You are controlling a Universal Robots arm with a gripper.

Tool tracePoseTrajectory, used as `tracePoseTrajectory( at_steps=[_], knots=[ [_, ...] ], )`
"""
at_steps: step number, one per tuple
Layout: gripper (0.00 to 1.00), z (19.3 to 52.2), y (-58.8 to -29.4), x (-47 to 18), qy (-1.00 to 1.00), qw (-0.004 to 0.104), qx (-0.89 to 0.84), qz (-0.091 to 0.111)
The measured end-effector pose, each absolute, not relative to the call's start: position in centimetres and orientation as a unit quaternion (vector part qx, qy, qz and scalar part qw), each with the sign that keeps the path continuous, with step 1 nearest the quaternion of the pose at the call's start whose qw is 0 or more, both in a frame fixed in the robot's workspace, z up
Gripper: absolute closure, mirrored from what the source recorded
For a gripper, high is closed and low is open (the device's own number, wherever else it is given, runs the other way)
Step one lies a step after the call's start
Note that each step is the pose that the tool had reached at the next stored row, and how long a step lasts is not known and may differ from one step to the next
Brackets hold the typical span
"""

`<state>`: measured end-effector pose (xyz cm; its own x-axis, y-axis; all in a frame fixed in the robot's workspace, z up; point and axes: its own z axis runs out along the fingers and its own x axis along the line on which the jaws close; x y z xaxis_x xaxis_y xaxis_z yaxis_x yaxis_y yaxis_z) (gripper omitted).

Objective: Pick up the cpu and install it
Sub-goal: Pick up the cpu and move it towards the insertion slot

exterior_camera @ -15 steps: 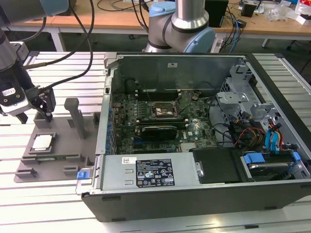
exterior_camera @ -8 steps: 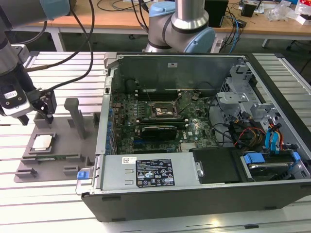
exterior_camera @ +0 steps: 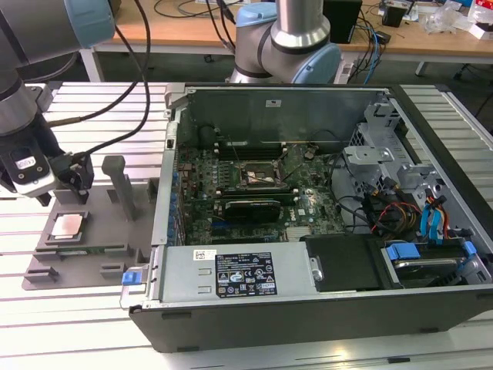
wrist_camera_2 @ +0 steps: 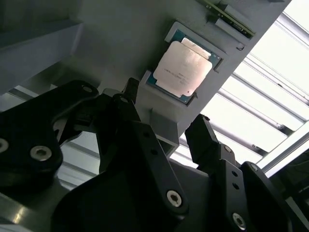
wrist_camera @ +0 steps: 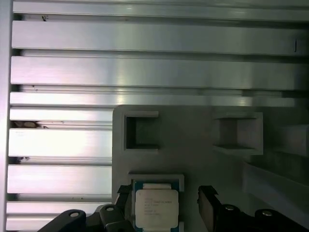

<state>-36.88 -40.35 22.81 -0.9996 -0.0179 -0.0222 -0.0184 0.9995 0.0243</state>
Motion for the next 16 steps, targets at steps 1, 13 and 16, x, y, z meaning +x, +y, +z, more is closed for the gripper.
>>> tracePoseTrajectory(
  at_steps=[1, 13, 16],
  knots=[
    [0.34, 22.7, -40.3, -36.9, 1.000, 0.011, -0.009, 0.012],
    [0.34, 21.2, -40.3, -36.9, 1.000, 0.011, -0.009, 0.011],
    [0.34, 21.2, -40.4, -36.9, 1.000, 0.011, -0.009, 0.002]
  ],
)
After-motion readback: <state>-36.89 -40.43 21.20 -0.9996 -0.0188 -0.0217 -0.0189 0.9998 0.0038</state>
